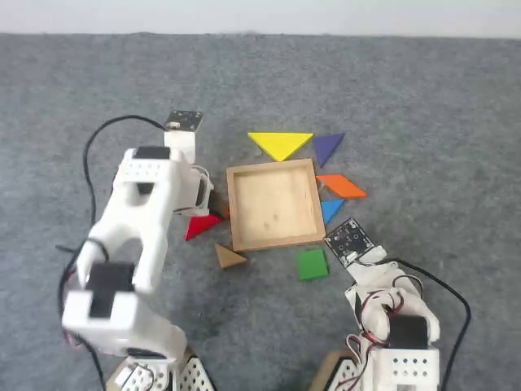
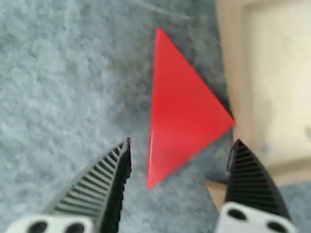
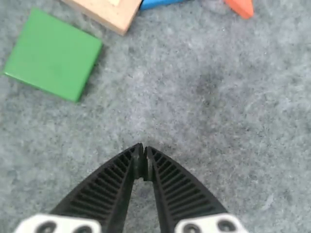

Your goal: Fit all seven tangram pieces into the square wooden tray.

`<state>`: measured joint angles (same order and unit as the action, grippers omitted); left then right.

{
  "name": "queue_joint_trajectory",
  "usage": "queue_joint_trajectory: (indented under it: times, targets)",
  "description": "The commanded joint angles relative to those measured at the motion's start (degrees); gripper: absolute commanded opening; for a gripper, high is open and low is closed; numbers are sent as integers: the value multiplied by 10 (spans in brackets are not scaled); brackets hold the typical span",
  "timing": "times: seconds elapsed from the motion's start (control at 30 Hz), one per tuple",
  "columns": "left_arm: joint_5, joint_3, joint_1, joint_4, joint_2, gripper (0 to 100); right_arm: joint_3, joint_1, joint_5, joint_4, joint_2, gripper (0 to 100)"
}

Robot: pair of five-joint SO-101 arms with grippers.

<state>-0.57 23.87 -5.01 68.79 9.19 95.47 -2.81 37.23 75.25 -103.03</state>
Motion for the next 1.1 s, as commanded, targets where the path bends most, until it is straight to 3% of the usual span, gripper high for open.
queue_joint_trajectory:
  times: [0.0, 0.1, 0.3, 0.53, 0.77, 1.07]
  targets:
    - [3, -77, -18, 14, 50, 310, 10, -4, 6, 7, -5, 9]
    - [-1, -109, -32, 15, 87, 309, 10, -4, 6, 7, -5, 9]
    - [-84, -149, -62, 11, 105, 309, 10, -4, 6, 7, -5, 9]
    - [-137, -166, -45, 5, 106, 309, 10, -4, 6, 7, -5, 9]
    - [-139, -161, -24, -24, 107, 310, 10, -3, 6, 7, -5, 9]
    - [-134, -173, -30, 55, 169, 309, 10, -3, 6, 7, -5, 9]
